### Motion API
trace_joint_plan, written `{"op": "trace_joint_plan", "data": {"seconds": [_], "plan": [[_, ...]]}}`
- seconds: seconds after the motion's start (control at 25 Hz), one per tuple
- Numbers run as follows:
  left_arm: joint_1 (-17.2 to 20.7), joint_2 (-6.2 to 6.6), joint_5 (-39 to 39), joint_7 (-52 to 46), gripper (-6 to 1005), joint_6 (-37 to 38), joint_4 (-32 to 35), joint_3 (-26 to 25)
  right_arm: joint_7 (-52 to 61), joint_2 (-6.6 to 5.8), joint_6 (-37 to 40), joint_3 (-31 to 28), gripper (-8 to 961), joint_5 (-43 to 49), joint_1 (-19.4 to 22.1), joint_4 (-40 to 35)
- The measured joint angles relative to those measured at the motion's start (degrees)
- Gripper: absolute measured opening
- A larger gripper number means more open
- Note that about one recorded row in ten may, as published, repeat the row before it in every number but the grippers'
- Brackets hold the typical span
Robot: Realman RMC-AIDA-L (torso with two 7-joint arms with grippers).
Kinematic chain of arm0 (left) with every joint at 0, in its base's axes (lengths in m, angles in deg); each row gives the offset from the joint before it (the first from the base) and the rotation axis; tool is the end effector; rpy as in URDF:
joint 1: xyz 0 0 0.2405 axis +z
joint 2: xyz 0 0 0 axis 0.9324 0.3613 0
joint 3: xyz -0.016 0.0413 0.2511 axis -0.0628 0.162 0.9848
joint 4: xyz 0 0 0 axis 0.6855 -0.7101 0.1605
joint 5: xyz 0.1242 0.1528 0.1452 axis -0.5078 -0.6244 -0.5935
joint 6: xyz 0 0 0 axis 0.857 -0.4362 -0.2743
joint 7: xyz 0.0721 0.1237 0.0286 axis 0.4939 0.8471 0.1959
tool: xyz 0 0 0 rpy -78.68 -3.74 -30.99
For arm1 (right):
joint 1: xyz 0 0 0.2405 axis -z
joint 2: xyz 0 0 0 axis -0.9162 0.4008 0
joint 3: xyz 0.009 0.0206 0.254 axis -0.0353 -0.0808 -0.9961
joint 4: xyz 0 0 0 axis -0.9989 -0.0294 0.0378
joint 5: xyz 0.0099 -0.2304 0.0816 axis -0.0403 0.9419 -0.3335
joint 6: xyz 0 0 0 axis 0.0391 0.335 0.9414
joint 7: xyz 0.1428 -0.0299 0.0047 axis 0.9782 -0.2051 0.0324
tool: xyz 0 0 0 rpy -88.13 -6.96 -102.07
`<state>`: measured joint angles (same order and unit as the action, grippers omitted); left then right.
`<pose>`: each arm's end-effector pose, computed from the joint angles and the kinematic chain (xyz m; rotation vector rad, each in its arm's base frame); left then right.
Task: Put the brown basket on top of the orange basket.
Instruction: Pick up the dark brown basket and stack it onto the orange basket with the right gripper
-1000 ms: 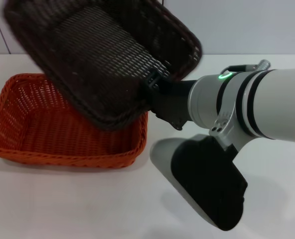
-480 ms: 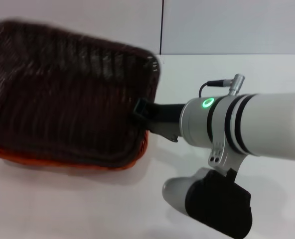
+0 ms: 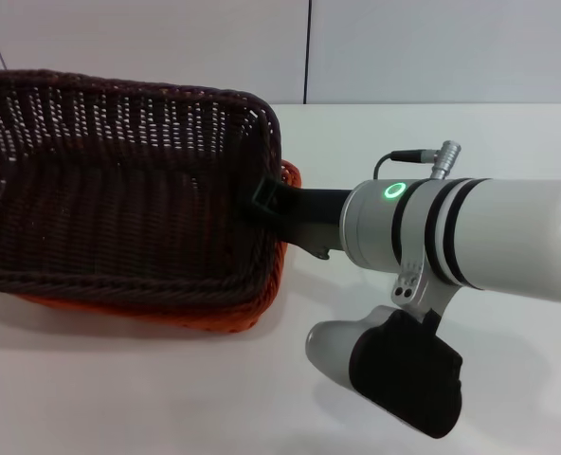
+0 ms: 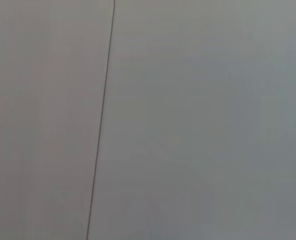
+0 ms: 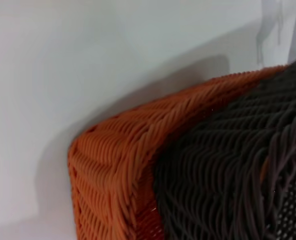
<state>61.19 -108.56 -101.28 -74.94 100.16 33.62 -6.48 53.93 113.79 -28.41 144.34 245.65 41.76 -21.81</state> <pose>-0.4388 0.2505 0.0455 -1.0258 -0.6234 -0.5850 0.0371 0.3335 -0.0924 -1.9262 -1.8152 -0.5355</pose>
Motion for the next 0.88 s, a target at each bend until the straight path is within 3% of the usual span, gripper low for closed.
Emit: {"op": "trace_joint_plan", "data": {"seconds": [0.48, 0.88], "plan": [[-0.9, 0.16, -0.4, 0.1, 757, -0.5, 0.1, 0.1, 5.8, -0.11, -2.0, -0.1, 325, 4.5, 3.7, -1.0], [-1.5, 0.20, -0.5, 1.6, 757, -1.0, 0.1, 0.2, 6.5, -0.02, -3.2, 0.8, 588, 4.8, 10.8, -7.8]]}}
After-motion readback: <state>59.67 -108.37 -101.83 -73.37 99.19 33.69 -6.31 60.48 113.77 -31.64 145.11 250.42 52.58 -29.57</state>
